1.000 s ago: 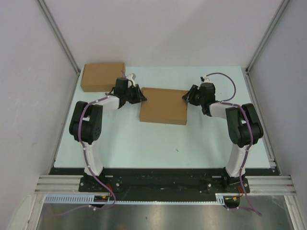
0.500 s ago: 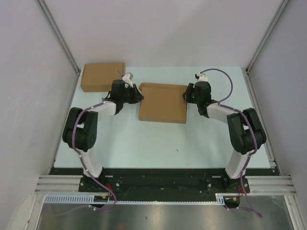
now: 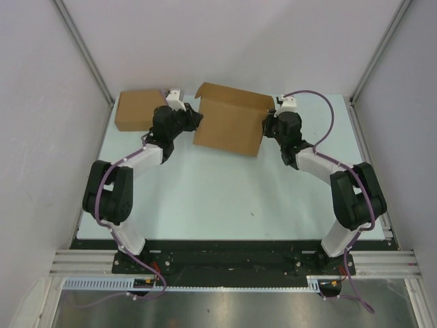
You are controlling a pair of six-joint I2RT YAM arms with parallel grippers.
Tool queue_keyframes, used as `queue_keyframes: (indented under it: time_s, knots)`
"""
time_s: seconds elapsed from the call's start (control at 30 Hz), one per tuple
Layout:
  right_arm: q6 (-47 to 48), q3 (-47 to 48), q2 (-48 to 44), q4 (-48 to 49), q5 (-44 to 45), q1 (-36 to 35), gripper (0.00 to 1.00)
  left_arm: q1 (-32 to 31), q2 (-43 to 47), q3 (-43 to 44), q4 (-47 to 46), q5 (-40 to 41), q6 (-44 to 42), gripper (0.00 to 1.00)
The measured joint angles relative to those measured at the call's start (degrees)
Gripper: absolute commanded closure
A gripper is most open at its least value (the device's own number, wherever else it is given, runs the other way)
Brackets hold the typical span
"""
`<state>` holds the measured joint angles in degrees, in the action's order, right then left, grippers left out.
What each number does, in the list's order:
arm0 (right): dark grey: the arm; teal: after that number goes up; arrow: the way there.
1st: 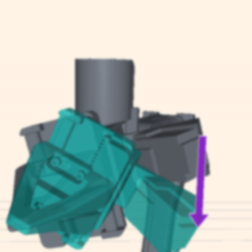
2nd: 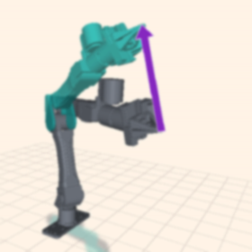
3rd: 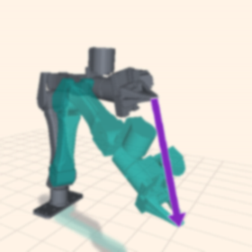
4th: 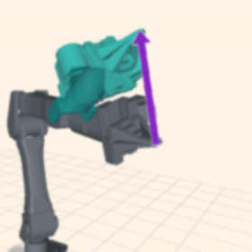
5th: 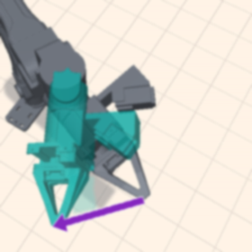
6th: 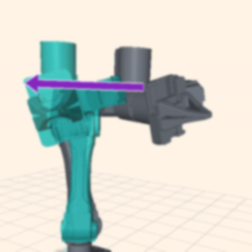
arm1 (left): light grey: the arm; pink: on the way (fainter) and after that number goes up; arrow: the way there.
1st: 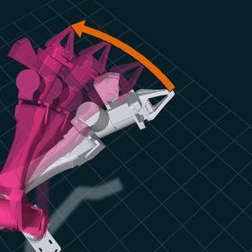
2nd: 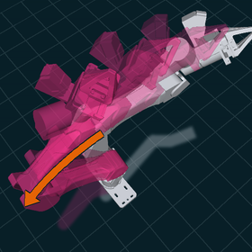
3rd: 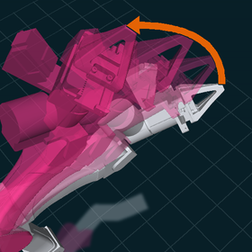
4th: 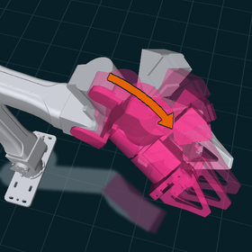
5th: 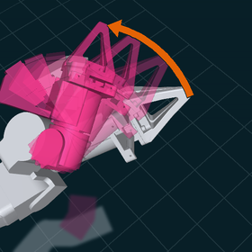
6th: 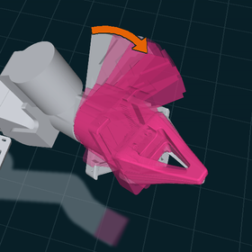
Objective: Fold the paper box
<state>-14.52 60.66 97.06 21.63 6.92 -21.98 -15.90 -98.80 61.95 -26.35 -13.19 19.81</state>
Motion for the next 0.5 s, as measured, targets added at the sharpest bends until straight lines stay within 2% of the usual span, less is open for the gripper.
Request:
queue_keyframes:
  time_s: [0.2, 0.37, 0.5]
  knots:
    - [4.9, 0.0, 0.0, 3.61, 2.84, -1.18, 0.78, -0.66, -2.86, 3.23, -7.61, 3.06, -1.9, 0.68]
    - [8.92, 0.0, 1.36, 7.63, 4.28, -1.97, 0.77, -0.72, -8.9, 6.21, -15.54, 5.86, -1.88, 0.66]
    - [11.19, 0.0, 4.63, 9.99, 5.57, -2.51, 0.78, -0.74, -13.53, 6.54, -18.08, 7.39, -1.31, 0.66]
